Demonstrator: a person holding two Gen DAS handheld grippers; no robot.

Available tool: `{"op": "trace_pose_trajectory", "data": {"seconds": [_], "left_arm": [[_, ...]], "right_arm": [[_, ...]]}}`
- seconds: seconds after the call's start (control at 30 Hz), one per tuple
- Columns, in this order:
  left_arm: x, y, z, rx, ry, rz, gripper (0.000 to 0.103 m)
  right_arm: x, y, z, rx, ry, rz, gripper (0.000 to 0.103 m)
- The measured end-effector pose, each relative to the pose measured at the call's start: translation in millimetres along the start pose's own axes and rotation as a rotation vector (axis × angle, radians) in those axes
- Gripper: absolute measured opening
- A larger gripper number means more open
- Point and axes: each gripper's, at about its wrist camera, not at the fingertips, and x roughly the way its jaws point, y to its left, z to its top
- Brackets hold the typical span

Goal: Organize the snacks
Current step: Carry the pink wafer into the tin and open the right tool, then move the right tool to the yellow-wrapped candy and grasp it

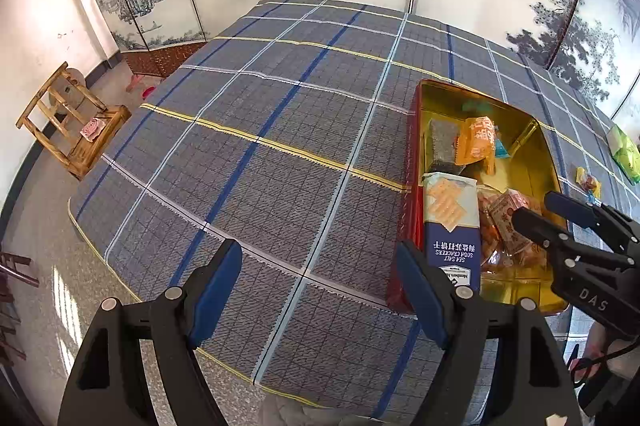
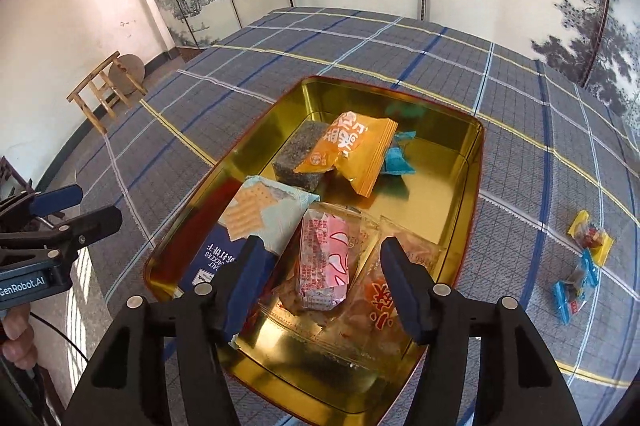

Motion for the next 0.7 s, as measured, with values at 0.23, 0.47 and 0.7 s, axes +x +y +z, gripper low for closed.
{"op": "trace_pose_trajectory", "data": {"seconds": [0.23, 0.47, 0.7], "left_arm": [[-2, -6, 3, 0.004, 0.004, -0.011, 0.076], [-2, -20, 7, 0.020, 0.010, -0.023, 0.076], [-4, -43, 13, 0.065, 0.001, -0.046, 0.076]], "right_arm": [[-40, -40, 12, 0.001, -0.069, 0.019, 0.061], [-41, -131, 18, -0.013, -0.010, -0.144, 0.061], [-18, -215, 13, -0.018, 0.116, -0.256, 0.061]]}}
